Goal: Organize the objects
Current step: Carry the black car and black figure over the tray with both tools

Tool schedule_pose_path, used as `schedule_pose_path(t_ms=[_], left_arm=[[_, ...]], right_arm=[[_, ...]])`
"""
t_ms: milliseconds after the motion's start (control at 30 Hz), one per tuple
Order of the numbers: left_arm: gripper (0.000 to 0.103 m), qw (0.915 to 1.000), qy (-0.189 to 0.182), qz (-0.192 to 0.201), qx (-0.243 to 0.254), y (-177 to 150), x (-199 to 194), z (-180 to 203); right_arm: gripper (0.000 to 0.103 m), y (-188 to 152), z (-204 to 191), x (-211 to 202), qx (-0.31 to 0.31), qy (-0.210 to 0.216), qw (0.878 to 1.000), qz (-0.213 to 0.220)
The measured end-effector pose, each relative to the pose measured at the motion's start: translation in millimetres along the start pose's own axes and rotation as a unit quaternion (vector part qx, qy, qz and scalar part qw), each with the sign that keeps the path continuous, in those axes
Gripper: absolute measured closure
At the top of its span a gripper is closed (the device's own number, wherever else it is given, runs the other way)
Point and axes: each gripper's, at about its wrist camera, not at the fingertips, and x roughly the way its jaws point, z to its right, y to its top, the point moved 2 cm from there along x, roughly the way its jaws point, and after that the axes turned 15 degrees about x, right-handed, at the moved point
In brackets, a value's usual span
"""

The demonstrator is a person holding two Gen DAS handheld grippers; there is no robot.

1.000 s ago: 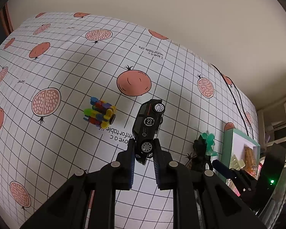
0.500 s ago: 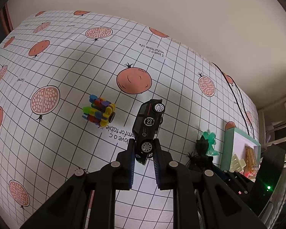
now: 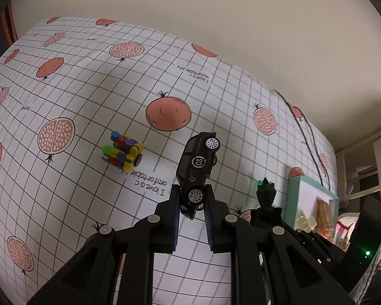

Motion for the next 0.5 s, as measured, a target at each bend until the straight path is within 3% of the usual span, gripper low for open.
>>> schedule_pose_path(t_ms=[500], left_arm=[[0.085, 0.9979, -0.041, 0.040, 0.029, 11.8, -26.0, 66.3]], right_arm=[[0.078, 19.2, 56.5, -58.4, 0.034, -0.026, 0.997, 0.063]])
